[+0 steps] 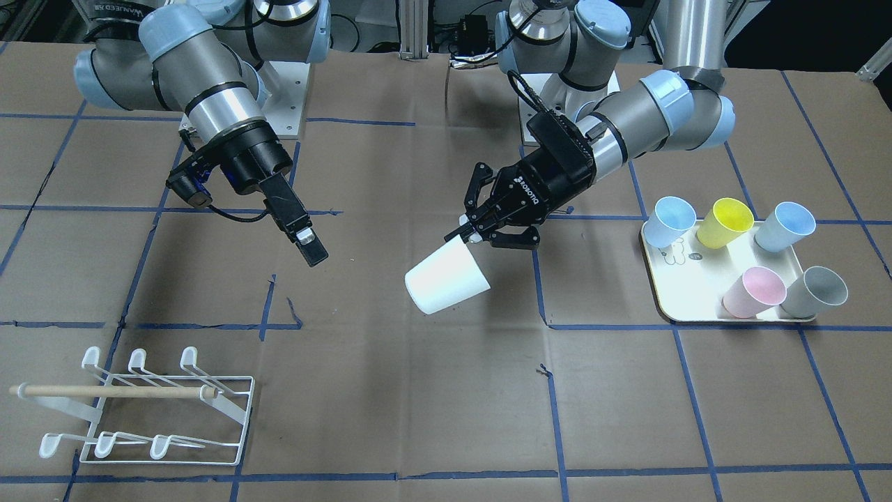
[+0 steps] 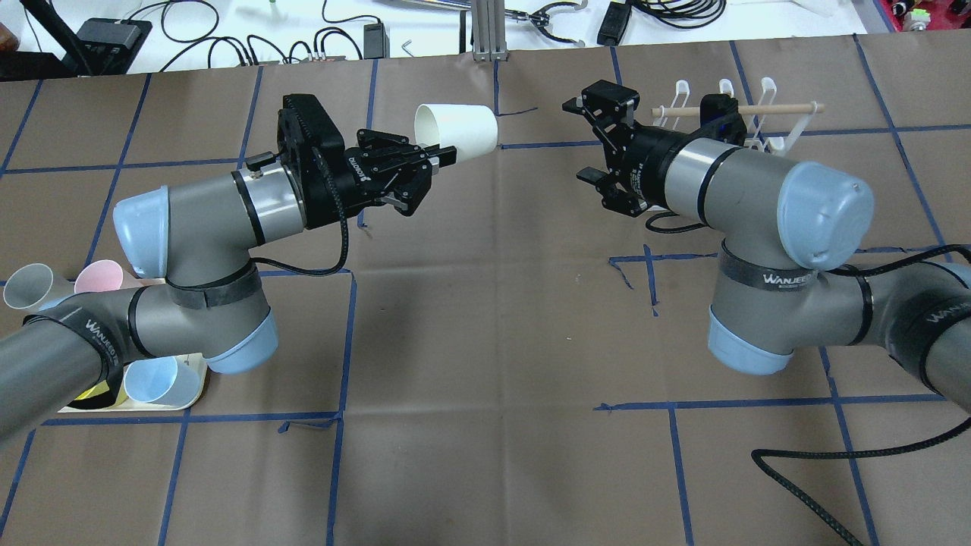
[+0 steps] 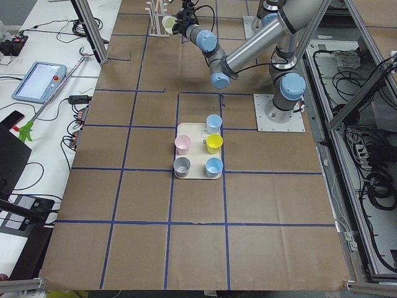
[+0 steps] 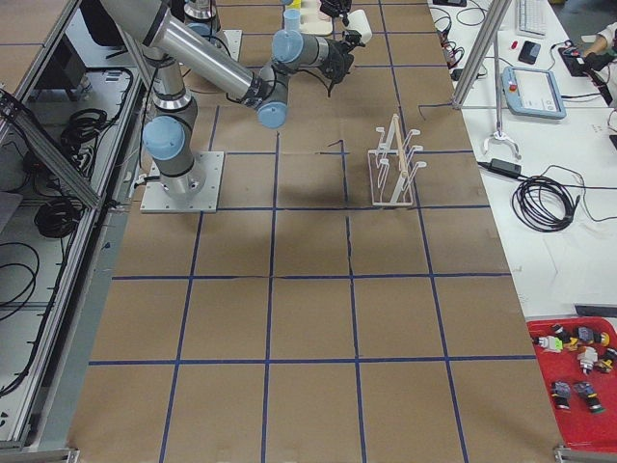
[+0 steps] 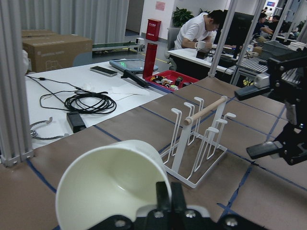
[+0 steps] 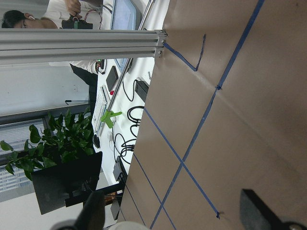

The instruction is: Transfer IKEA cup to right arm and place on rack

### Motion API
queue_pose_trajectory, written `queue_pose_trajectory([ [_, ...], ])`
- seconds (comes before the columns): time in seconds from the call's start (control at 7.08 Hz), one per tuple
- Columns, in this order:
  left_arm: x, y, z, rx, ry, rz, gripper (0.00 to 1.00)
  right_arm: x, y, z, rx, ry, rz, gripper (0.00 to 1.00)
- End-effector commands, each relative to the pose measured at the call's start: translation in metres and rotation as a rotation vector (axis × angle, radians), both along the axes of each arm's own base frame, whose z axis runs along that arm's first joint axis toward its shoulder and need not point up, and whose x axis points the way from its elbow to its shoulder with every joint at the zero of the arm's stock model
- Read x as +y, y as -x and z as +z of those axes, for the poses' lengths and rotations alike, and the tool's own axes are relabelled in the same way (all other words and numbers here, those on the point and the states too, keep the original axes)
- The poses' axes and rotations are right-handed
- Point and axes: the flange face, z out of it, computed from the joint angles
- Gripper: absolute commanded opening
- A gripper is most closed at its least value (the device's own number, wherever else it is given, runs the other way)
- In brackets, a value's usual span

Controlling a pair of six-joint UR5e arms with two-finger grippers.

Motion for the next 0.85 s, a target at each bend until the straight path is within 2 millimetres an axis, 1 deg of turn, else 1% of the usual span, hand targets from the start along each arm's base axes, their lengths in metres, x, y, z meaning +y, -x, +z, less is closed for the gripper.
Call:
queue_pose_trajectory([
  [0.0,0.018,0.003,-0.013,0.025,0.009,-0.003,0.04,-0.006,-0.003,-0.001,-0.148,-0.095,-0.098,1.00],
  [0.28,0.017,0.003,-0.013,0.027,0.005,0.000,0.04,0.001,-0.022,-0.001,-0.153,-0.096,-0.070,1.00],
  [0.71,0.017,0.004,-0.013,0.025,0.007,-0.001,0.04,0.011,-0.044,-0.002,-0.151,-0.098,-0.027,1.00],
])
